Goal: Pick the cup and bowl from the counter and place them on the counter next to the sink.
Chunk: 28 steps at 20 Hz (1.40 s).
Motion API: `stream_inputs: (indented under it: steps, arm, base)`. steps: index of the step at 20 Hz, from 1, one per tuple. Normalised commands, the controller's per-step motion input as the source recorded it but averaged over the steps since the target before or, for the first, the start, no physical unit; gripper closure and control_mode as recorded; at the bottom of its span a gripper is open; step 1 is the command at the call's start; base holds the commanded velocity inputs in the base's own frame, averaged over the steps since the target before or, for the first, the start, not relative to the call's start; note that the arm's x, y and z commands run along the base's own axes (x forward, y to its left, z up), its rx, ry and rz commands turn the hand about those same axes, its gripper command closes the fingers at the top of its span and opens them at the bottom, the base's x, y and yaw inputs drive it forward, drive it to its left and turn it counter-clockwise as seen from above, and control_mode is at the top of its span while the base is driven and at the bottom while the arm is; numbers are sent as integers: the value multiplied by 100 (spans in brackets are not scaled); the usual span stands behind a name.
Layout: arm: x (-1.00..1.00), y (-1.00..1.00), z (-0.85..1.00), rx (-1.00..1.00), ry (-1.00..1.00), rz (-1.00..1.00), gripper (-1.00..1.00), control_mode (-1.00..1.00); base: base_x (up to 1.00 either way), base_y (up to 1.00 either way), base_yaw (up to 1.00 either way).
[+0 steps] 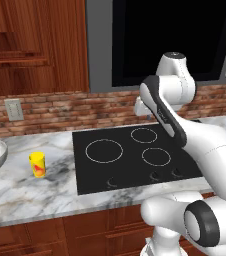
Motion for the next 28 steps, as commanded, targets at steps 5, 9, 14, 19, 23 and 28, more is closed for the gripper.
stream_inputs:
  steps: [5, 9, 14, 19, 23, 28]
  arm:
    - [-10, 0, 0, 0, 1, 0, -100, -100]
    - [-5, 0, 0, 0, 2, 0, -100, -100]
    - [0, 4, 0, 0, 0, 0, -100, -100]
    - [0, 24, 0, 0, 0, 0, -100, -100]
    - [-2, 40, 0, 0, 0, 0, -100, -100]
    - [-14, 51, -1, 0, 0, 0, -100, -100]
  base:
    - [0, 0, 0]
    - [0, 0, 0]
    - [0, 0, 0]
    - [0, 0, 0]
    - [0, 0, 0]
    - [0, 0, 0]
